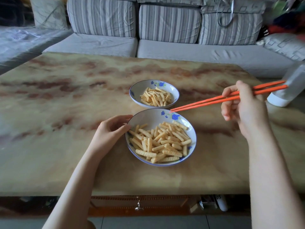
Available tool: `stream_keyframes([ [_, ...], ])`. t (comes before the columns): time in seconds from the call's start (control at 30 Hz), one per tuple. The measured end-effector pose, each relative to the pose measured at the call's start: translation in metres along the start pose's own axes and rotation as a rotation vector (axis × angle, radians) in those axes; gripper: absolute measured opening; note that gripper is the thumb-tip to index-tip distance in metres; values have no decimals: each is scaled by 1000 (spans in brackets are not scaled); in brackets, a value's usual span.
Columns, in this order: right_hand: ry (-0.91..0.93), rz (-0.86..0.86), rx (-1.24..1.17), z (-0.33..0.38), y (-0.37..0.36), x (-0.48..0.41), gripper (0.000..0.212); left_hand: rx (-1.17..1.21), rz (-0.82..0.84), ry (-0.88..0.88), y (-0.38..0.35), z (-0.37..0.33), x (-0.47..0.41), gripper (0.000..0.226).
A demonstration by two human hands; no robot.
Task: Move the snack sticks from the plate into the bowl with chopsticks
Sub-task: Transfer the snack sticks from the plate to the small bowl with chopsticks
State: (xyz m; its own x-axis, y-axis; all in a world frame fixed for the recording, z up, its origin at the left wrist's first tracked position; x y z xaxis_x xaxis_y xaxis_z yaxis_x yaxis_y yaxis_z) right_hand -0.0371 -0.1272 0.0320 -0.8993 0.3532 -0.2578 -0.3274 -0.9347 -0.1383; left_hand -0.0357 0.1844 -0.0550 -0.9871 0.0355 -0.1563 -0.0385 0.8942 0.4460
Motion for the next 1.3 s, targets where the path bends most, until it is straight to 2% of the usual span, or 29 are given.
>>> stream_keyframes([
  [0.17,-12,45,167,19,6,12,44,9,1,5,0,1,0,34],
  [0.57,-44,72,276,16,3,14,45,14,-13,-6,-1,3,-1,29],
  [0.77,-27,-8,198,6,-2,11,45,25,-15,-4,-1,4,-2,29],
  [1.07,21,-150,-104,-1,-7,4,40,14,-29,7,-2,3,-1,30],
  [1.3,40,-279,-221,-22,-31,-10,41,11,-36,14,-1,1,0,30],
])
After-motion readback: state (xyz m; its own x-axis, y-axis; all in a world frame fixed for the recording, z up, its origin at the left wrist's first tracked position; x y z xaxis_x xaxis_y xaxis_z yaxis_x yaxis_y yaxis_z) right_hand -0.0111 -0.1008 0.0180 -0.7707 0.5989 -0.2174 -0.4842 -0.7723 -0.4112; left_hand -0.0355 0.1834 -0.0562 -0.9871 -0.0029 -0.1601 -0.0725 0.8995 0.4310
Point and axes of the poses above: each hand's wrist, its own x-axis away from the middle knuckle, its own y-axis out of the back of the hand, z = x × y, the point moved 1 cm from there along -x, towards the middle knuckle, and after that the axes turned 8 degrees about -x, right-handed, at the moved point
